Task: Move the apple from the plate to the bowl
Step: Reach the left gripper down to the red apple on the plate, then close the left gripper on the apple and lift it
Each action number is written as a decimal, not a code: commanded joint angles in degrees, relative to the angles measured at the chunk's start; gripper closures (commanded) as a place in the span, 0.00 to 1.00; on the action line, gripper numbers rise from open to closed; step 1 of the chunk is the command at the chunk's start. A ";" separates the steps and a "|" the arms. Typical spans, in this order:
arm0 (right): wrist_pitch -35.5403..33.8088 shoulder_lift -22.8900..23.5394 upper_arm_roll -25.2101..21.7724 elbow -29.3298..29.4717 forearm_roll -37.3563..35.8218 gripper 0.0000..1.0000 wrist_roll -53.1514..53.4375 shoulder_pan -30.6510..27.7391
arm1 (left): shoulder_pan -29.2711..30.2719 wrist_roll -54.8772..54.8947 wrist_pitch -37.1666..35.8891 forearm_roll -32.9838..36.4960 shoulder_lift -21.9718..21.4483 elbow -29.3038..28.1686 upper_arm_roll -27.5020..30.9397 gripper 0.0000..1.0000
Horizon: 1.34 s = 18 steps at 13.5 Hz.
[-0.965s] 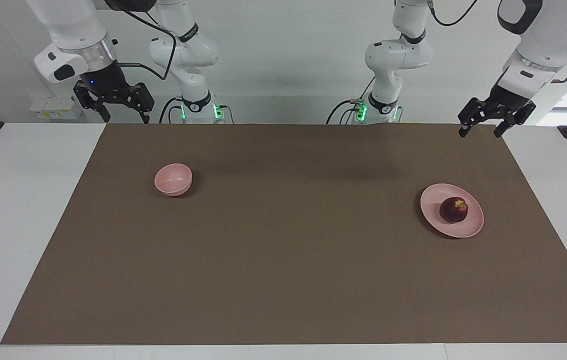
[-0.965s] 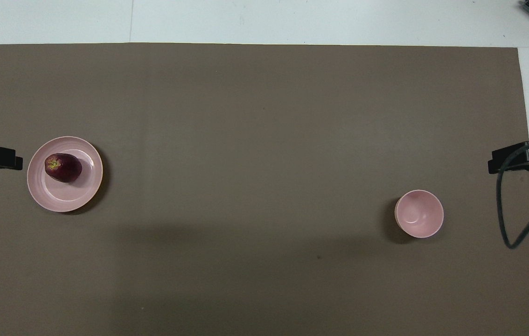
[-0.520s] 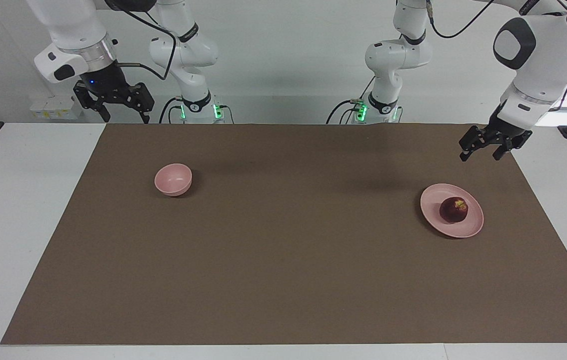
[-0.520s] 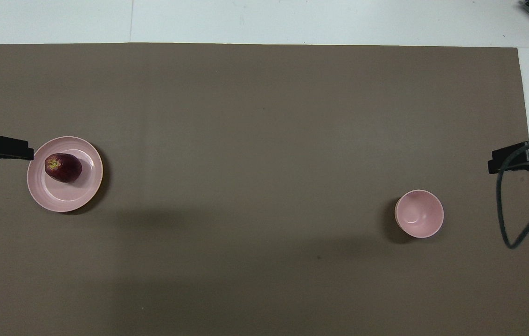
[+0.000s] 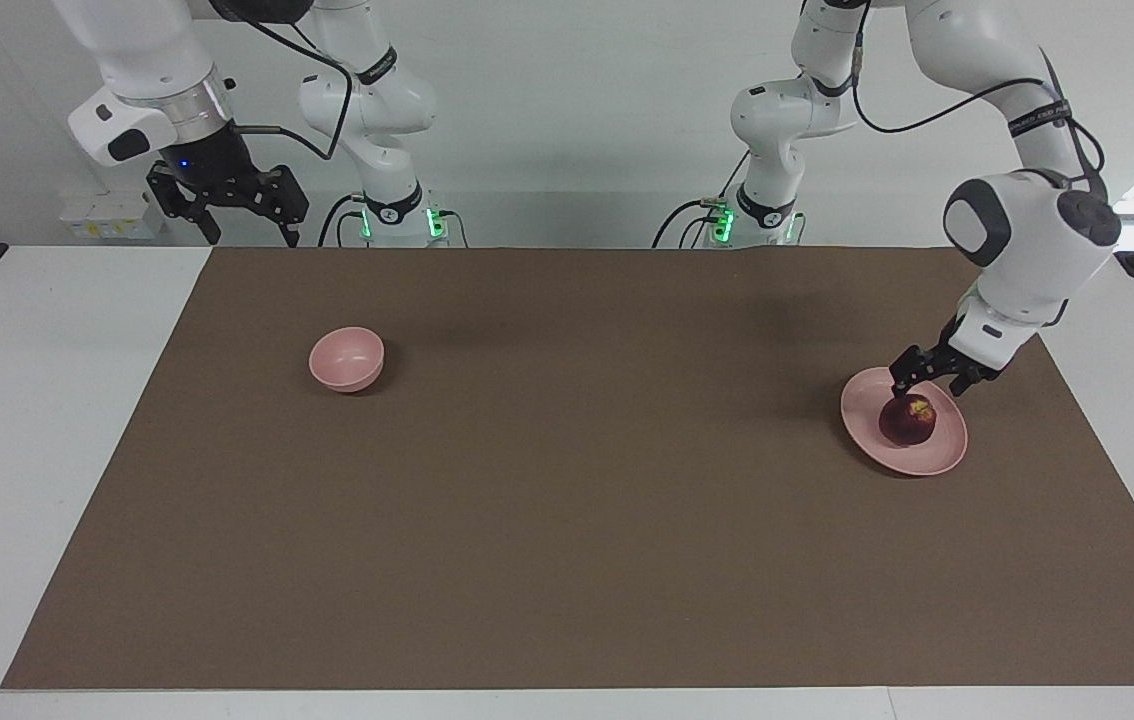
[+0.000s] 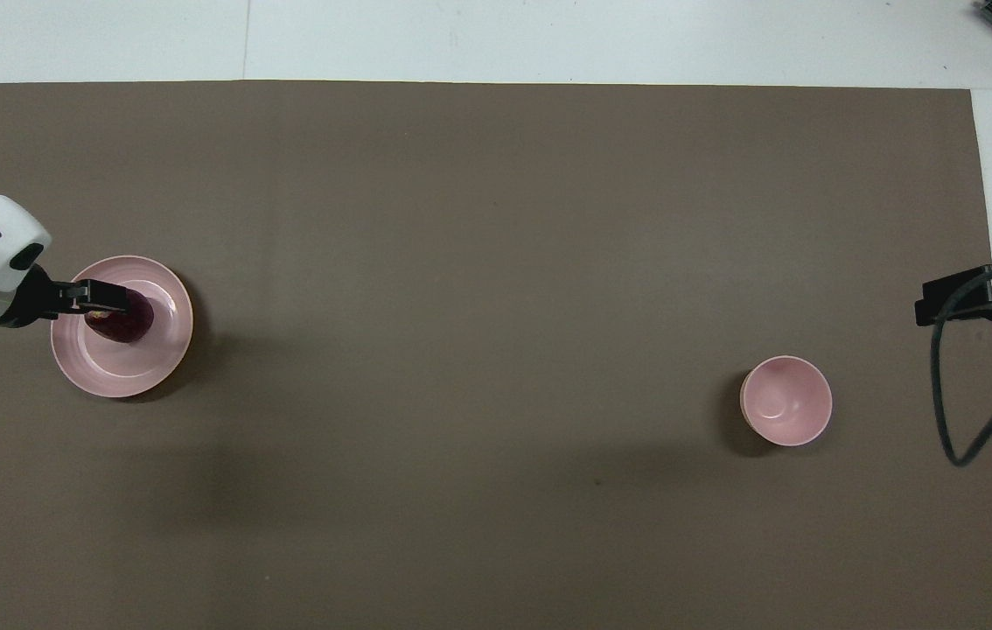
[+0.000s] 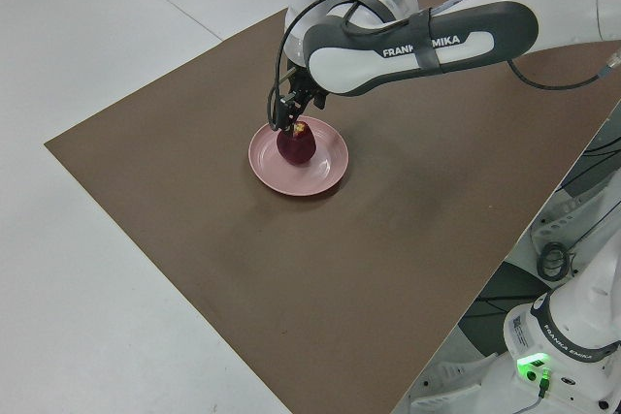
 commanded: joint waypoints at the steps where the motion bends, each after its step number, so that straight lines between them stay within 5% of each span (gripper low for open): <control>1: -0.58 0.56 0.17 1.04 0.32 0.00 -1.35 -0.79 | 0.70 1.32 2.49 -0.24 -0.70 -1.70 -0.30 0.00; 3: -0.58 0.56 0.08 1.04 0.32 0.00 -1.26 -0.88 | 0.70 1.05 5.47 -0.24 2.46 -1.69 -0.30 0.00; 9: -0.58 0.56 0.08 1.04 0.32 0.00 -1.26 -0.79 | 0.26 1.41 6.72 -0.24 2.47 -3.72 -0.30 0.00; 10: -0.58 0.56 0.16 1.04 0.32 0.00 -1.35 -0.71 | 0.18 1.32 6.72 -0.24 2.47 -3.72 -0.30 0.18; 11: -0.58 0.56 0.16 1.04 0.32 0.00 -1.35 -0.71 | 0.00 0.80 6.54 -0.24 2.47 -3.72 -0.30 0.96; 18: -1.19 0.29 -0.01 0.87 -0.90 0.00 -1.52 -0.79 | -1.67 1.49 5.76 0.37 1.42 -0.56 -0.39 1.00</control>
